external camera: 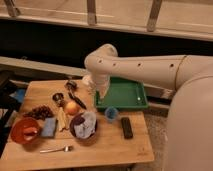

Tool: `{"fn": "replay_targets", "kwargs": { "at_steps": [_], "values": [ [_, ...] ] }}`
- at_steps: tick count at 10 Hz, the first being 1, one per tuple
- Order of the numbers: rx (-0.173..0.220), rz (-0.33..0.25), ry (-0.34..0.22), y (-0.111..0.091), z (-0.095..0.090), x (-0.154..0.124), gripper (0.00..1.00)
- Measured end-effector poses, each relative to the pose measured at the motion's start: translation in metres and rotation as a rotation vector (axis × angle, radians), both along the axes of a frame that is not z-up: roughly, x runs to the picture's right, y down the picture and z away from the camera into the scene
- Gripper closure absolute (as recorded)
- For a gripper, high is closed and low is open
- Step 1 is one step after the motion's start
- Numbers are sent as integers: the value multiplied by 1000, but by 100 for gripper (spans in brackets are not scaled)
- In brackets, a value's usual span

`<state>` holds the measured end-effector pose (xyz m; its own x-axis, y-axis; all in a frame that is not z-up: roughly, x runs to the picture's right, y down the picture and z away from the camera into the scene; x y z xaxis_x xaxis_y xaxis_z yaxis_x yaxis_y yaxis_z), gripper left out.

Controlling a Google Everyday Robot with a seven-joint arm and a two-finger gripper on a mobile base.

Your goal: Place sponge in metal cup

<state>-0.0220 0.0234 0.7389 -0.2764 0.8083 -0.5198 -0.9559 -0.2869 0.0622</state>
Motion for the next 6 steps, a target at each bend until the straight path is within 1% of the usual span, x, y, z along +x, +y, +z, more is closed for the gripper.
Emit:
{"fn": "replay_targets", "kwargs": {
  "at_steps": [2,4,5,6],
  "values": [
    [0,-2,5,0,0,3,58],
    [-17,8,-15,1,3,1,58],
    [-54,20,-60,4,12,-1,58],
    [-94,0,-126,14,22,-16,58]
  ]
}}
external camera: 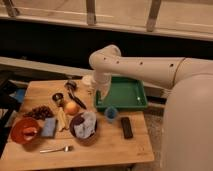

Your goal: Place sponge in metal cup

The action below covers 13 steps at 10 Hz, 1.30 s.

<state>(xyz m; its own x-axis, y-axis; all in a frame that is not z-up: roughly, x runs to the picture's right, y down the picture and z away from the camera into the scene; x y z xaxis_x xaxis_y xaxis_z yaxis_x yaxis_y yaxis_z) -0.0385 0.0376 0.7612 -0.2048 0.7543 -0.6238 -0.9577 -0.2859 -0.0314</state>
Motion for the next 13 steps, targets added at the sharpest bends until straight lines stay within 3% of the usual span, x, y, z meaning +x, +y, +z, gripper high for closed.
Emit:
{"fn": "replay_targets", "kwargs": {
  "at_steps": [4,7,11,13],
  "values": [
    [-48,-101,-243,14,15,-102,58],
    [-61,-150,-415,24,5,-180,58],
    [-60,-150,-424,25,5,-183,62],
    [-61,-133,-387,28,10,-178,55]
  ]
}}
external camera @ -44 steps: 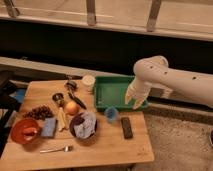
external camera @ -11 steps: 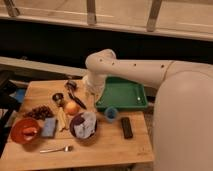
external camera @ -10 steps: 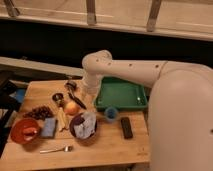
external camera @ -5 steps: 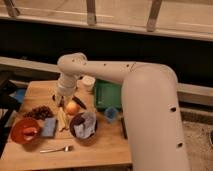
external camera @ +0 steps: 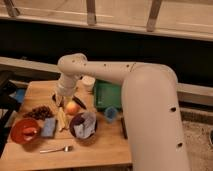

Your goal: Place sponge in metal cup

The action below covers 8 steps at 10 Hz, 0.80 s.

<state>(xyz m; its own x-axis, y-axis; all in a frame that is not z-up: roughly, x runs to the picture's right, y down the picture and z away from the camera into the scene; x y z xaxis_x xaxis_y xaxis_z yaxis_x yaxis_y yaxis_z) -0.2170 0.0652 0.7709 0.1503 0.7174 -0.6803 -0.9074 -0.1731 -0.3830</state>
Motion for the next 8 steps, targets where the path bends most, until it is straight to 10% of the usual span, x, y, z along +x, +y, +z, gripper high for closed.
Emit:
{"fn": "replay_targets", "kwargs": {
  "at_steps": [4,8],
  "values": [
    [-20,-10,-7,9,7,-12,20],
    [-102,-52,-92,54,34,-53,20]
  ]
}}
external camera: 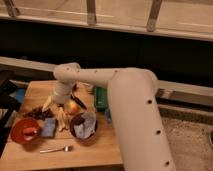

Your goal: Place sponge in metal cup

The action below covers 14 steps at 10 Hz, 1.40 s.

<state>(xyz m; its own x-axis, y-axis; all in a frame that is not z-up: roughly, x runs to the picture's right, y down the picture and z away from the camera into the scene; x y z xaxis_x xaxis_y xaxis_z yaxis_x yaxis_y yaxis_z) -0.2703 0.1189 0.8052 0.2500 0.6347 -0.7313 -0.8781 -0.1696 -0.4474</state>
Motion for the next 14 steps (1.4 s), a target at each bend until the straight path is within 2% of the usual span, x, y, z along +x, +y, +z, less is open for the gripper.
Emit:
{"fn": "replay_targets", "kwargs": {
  "at_steps": [2,3,8,10,14],
  "values": [
    [-38,-12,-39,18,4,-25,20],
    [-37,-25,-47,22,2,-32,20],
    [47,-64,-33,2,-31,-42,20],
    [51,-70,-45,5,-32,-50,20],
    [19,-41,-62,13,-20,-50,20]
  ]
}}
